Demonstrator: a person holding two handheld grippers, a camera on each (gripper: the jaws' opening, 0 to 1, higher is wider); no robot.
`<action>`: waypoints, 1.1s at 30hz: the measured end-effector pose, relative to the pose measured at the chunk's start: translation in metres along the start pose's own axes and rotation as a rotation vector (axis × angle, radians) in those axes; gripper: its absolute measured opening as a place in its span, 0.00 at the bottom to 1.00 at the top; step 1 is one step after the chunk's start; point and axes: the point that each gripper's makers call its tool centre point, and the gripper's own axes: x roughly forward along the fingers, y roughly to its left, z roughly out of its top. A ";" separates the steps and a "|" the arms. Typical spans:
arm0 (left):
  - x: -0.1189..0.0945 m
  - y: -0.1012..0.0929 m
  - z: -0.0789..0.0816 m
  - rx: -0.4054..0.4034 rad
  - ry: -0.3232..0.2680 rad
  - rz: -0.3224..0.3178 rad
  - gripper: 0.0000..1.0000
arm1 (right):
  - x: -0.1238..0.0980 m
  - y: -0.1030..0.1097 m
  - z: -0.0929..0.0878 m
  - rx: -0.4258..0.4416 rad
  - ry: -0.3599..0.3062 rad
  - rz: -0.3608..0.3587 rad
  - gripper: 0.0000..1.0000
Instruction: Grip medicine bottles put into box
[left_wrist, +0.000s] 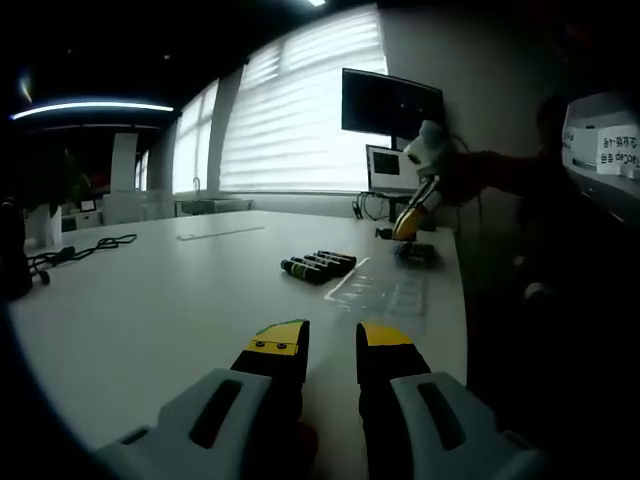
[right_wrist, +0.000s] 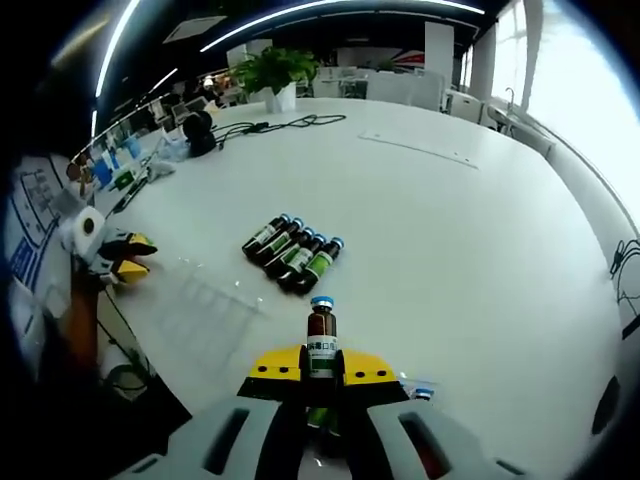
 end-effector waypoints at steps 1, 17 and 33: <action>0.000 0.000 0.000 0.000 0.000 0.000 0.13 | -0.001 0.002 -0.002 0.005 0.001 0.005 0.07; 0.000 0.000 0.000 0.001 0.001 0.000 0.13 | -0.002 0.020 -0.026 0.064 0.032 0.052 0.07; 0.000 -0.001 0.000 0.001 0.001 0.000 0.13 | 0.001 0.023 -0.028 0.062 0.052 0.047 0.08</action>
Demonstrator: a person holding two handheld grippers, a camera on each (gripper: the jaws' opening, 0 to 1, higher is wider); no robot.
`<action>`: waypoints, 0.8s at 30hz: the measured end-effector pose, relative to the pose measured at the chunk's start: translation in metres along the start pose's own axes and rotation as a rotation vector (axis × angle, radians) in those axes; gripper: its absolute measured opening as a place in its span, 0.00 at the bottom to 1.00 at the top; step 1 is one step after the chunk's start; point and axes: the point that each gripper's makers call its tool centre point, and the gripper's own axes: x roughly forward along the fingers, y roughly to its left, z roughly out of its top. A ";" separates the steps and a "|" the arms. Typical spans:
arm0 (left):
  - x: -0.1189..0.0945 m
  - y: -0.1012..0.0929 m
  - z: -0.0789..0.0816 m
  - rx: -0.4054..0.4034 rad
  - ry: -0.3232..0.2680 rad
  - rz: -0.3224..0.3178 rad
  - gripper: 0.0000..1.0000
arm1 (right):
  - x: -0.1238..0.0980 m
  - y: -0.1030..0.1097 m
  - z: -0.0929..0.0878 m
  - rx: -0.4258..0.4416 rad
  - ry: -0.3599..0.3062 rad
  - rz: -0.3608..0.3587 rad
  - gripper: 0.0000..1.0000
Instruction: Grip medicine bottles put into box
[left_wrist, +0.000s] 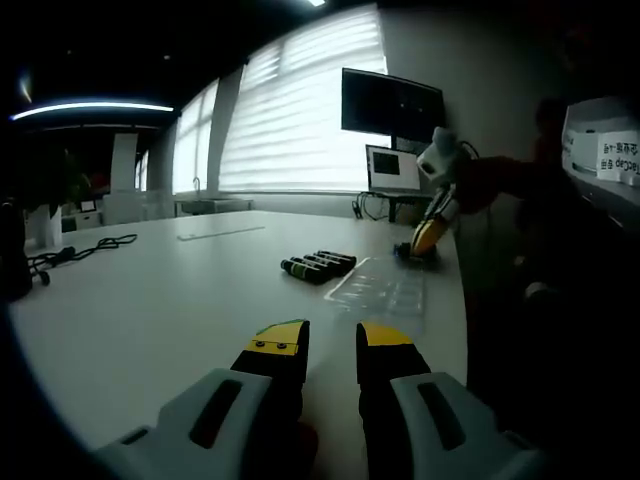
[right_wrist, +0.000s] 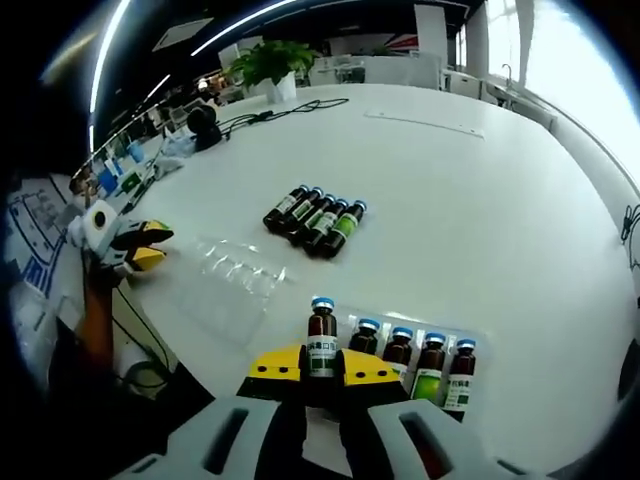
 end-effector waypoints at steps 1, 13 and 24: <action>0.000 0.000 0.000 0.000 0.000 0.000 0.13 | 0.000 0.000 0.000 -0.020 0.000 0.003 0.08; 0.000 0.001 0.000 0.001 0.000 0.002 0.13 | -0.006 -0.004 0.006 -0.008 -0.029 0.000 0.05; 0.000 0.001 0.000 0.002 0.000 0.003 0.13 | -0.007 0.001 0.000 -0.098 -0.021 0.023 0.02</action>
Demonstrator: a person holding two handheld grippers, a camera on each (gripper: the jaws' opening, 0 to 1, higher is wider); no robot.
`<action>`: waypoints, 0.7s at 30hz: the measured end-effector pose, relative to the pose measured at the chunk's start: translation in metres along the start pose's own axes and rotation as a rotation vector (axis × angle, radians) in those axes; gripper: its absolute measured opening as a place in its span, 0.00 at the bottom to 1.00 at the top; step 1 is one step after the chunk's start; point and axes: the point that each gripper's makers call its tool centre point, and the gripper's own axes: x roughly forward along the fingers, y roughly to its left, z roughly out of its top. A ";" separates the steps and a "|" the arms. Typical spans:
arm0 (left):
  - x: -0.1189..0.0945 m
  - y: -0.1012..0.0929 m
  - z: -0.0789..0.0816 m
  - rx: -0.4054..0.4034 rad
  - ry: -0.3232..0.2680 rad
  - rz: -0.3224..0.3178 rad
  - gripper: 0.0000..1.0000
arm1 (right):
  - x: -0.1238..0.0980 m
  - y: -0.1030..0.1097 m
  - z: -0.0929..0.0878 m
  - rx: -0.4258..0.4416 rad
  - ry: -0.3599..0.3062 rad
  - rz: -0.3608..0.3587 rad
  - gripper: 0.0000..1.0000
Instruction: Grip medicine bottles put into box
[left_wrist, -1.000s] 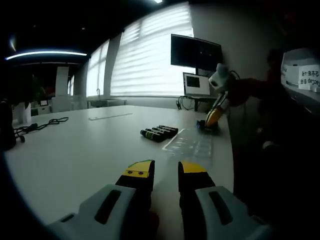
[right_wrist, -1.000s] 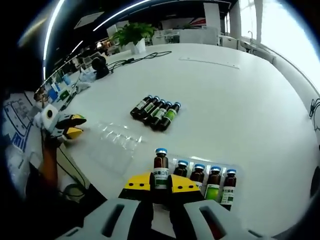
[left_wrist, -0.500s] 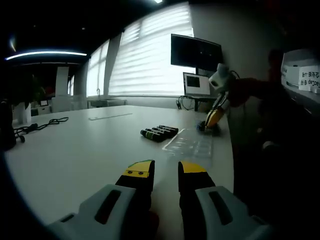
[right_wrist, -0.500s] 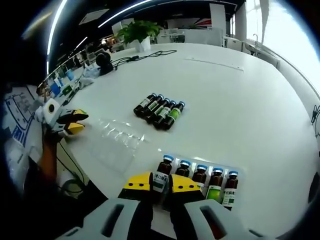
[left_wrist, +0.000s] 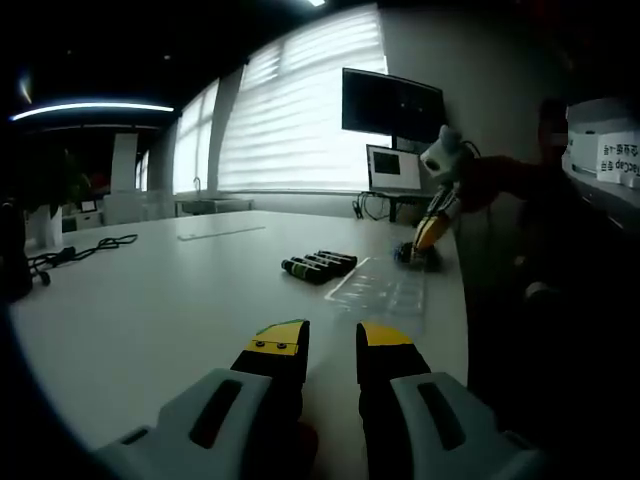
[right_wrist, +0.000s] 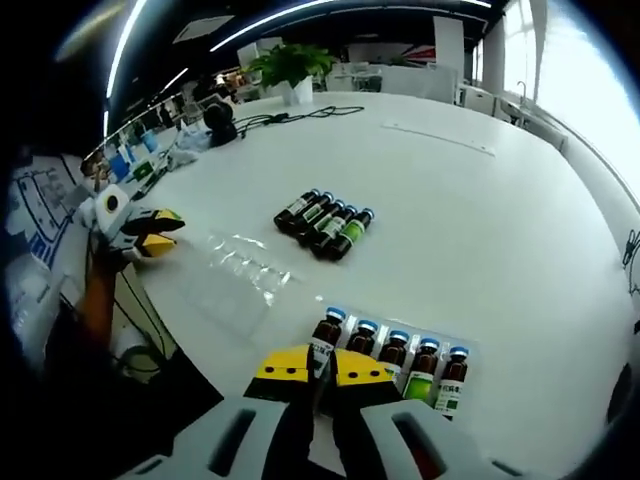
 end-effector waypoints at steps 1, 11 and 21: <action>0.000 0.000 0.000 -0.001 0.000 0.000 0.13 | 0.000 0.000 -0.001 -0.010 0.004 -0.001 0.02; 0.000 0.000 0.000 -0.001 -0.001 0.000 0.13 | 0.001 -0.001 0.005 -0.036 -0.004 0.009 0.02; 0.000 0.000 0.000 -0.002 -0.001 -0.001 0.13 | 0.002 -0.001 0.003 -0.069 0.008 0.001 0.02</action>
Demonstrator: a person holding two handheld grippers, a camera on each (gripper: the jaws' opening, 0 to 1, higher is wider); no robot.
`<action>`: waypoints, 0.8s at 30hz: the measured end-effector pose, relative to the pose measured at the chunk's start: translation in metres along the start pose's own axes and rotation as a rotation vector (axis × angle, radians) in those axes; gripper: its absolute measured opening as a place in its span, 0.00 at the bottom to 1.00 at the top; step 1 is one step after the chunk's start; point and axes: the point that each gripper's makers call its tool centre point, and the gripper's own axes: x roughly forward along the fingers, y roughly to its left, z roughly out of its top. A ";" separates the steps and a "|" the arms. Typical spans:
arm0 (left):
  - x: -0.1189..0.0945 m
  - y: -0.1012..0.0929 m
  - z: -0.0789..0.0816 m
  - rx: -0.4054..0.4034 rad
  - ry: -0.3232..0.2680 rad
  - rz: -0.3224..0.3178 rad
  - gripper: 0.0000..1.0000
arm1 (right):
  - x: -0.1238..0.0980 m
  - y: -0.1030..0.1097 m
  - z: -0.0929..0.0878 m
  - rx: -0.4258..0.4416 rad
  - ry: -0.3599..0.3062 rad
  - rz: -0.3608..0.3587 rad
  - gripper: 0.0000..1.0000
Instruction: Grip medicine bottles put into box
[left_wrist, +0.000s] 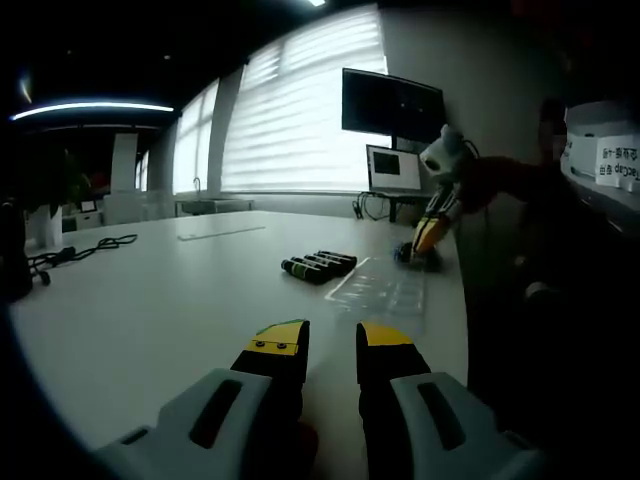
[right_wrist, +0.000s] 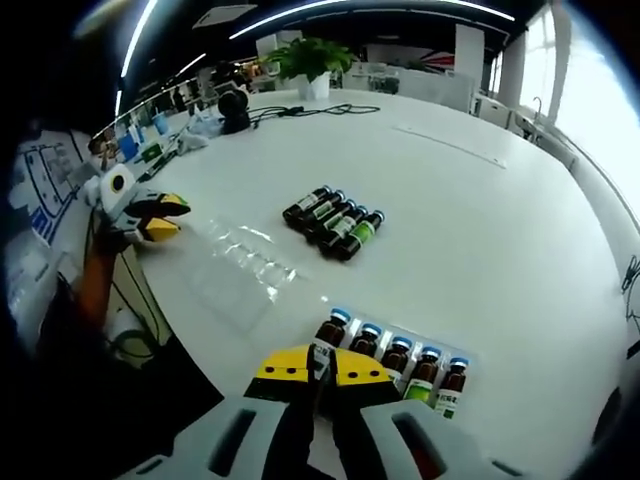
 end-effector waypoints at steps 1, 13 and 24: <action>0.000 0.000 0.000 0.000 0.000 0.000 0.13 | 0.001 -0.001 -0.001 -0.004 0.002 -0.004 0.02; 0.000 0.000 0.000 0.000 0.000 0.001 0.13 | 0.011 0.002 -0.005 -0.025 0.005 -0.004 0.03; 0.000 0.000 0.000 -0.001 -0.001 0.002 0.13 | 0.010 0.001 0.000 -0.025 -0.053 -0.039 0.01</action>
